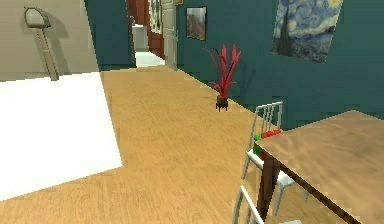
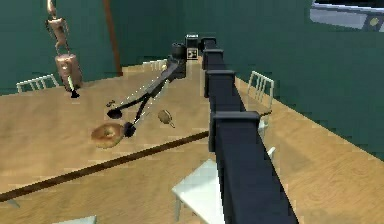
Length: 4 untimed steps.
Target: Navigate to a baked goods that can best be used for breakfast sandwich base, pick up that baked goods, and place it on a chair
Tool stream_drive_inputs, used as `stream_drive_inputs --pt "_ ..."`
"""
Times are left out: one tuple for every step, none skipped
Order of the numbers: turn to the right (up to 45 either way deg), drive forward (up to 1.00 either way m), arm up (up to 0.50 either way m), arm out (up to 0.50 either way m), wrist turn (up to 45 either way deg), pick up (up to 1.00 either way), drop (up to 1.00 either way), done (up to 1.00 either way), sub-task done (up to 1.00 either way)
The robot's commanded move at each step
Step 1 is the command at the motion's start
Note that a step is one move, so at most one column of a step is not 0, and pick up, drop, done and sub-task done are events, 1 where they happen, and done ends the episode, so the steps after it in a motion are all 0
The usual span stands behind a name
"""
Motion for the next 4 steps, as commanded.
stream_drive_inputs --pt "0.0 0.00 0.00 0.00 45.0 0.00 0.00 0.00 0.00" --pt "0.0 0.00 0.00 0.00 45.0 0.00 0.00 0.00 0.00" --pt "0.0 0.00 0.00 0.00 45.0 0.00 0.00 0.00 0.00" --pt "0.0 0.00 0.00 0.00 36.0 0.00 0.00 0.00 0.00"
